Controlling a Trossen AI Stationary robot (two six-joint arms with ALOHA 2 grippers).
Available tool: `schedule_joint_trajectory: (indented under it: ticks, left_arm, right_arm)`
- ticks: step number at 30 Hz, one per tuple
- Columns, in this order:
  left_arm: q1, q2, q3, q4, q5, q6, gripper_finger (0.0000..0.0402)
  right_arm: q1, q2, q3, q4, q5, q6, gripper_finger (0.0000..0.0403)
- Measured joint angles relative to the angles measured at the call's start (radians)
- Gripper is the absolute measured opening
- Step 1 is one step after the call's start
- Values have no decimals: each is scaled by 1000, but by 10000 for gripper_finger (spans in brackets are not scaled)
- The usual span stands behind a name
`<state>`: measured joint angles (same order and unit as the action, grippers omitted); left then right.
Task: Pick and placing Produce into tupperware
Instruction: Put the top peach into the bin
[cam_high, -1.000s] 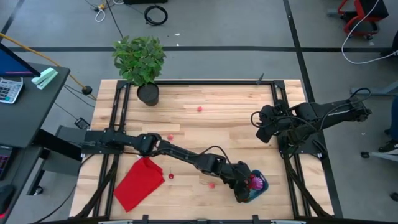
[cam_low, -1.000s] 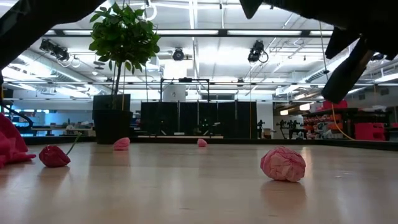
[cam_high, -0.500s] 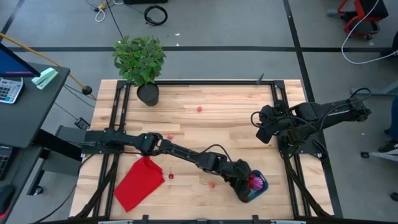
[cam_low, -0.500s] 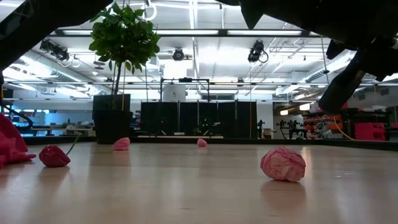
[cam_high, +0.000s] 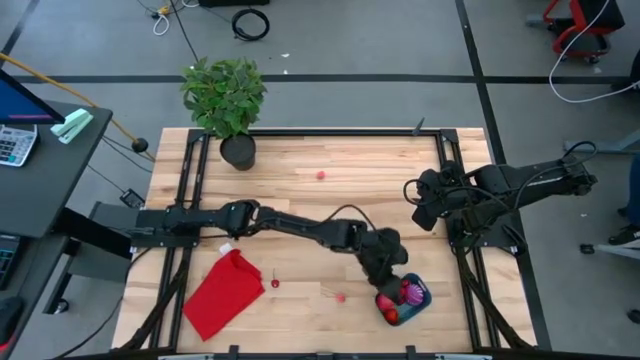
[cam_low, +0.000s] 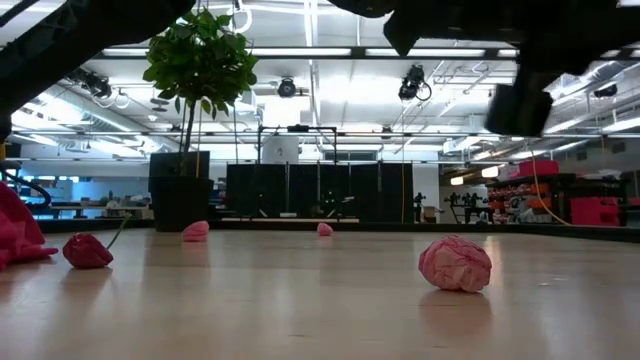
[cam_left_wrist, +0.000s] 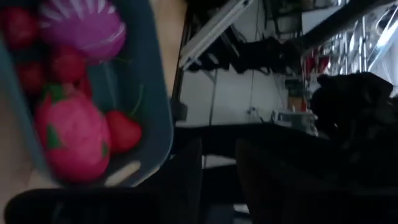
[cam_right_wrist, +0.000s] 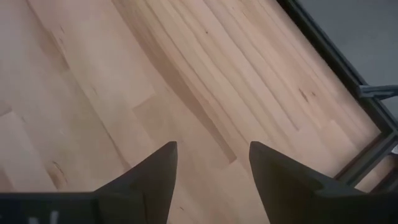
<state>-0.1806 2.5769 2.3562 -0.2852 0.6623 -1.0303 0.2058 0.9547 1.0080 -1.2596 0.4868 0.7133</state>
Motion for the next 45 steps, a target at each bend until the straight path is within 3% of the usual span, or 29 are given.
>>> schedule_joint_trajectory:
  ticks: [4,10,14,20,22,26,31,38,45]
  left_arm:
    - [16,-50,0,-113,83,33,94]
    - [32,-135,0,-615,94,266,75]
    - [49,-210,1,-957,-75,430,60]
    - [72,-305,0,-1259,-495,511,42]
    - [83,-339,0,-1289,-565,490,39]
    - [102,-396,0,-1284,-576,437,44]
    - [118,-485,0,-1285,-579,405,47]
    - [127,-634,0,-1285,-654,344,32]
    - [124,-749,0,-1286,-739,303,26]
  right_arm:
    - [0,0,0,-7,-26,0,211]
    - [0,0,0,-8,-31,-1,211]
    - [0,0,0,-6,-32,0,211]
    - [0,0,0,6,-46,-1,211]
    - [0,0,0,36,-102,-16,211]
    - [11,0,0,192,-222,-86,211]
    - [18,42,0,498,-227,-177,211]
    - [-48,285,0,660,-228,-322,211]
    - [-231,562,0,926,-273,-446,211]
